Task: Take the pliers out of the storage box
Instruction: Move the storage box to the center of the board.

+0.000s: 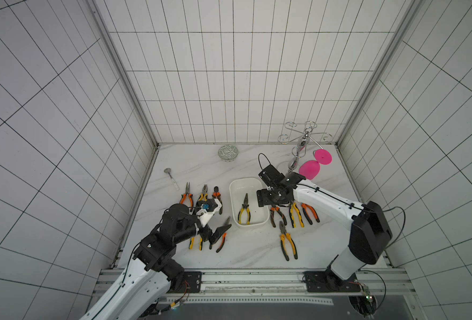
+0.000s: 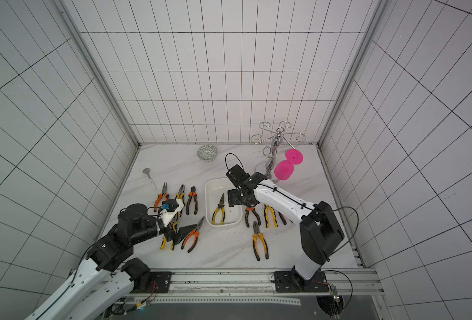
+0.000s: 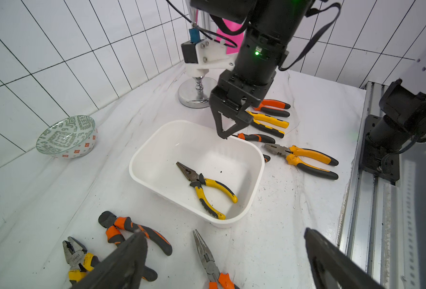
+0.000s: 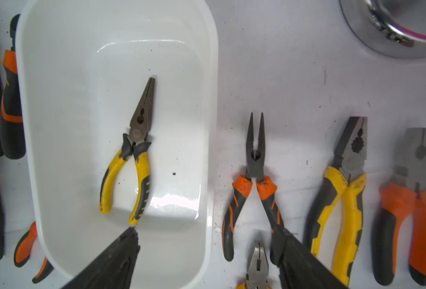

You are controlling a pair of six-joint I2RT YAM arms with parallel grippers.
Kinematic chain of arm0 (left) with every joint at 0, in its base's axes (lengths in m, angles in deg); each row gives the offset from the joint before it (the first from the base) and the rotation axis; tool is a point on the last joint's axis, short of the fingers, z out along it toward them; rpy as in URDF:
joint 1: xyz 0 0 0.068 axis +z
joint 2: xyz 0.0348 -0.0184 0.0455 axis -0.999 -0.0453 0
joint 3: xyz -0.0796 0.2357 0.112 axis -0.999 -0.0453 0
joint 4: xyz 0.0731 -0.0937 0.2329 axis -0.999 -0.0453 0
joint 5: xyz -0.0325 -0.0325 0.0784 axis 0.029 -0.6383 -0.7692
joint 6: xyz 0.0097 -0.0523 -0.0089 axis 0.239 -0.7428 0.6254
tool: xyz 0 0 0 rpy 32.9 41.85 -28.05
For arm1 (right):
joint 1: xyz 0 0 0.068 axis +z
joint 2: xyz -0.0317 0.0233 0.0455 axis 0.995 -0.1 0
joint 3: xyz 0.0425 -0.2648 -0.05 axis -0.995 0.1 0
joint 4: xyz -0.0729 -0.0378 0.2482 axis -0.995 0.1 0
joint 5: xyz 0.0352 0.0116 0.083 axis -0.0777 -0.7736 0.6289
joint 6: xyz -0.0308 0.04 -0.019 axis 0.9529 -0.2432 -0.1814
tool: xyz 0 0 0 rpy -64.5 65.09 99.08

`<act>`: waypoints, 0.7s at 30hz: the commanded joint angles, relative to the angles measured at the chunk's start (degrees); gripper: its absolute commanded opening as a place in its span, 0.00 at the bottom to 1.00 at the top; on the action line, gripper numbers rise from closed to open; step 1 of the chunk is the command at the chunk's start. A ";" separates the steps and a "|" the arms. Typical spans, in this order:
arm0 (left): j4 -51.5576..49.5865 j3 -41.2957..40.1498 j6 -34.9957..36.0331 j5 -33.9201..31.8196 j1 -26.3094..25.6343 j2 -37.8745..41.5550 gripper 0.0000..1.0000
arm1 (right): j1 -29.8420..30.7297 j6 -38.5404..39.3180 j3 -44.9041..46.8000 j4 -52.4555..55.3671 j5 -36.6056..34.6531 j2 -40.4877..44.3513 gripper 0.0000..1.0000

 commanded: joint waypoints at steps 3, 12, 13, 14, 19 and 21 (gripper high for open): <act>-1.69 -1.64 0.63 -2.40 -0.22 0.90 0.99 | 0.44 -2.10 -10.95 3.84 -2.23 -9.01 0.77; -0.71 -2.95 0.87 -2.13 -0.20 0.83 0.99 | 1.42 -3.05 -23.83 5.58 -0.74 -23.33 0.69; -0.75 -2.99 0.83 -1.96 -0.24 0.65 0.99 | 1.63 -3.01 -24.77 5.84 -0.57 -24.28 0.69; -0.80 -2.84 0.91 -1.86 -0.24 0.45 0.99 | 1.91 -3.05 -26.06 5.90 -0.53 -25.65 0.69; -0.81 -2.74 0.78 -1.72 -0.25 0.28 0.99 | 3.23 -2.45 -31.62 8.62 -1.76 -29.72 0.67; -0.91 -2.67 0.82 -1.86 -0.25 0.63 0.99 | 3.51 -2.59 -31.57 9.34 -3.14 -29.18 0.67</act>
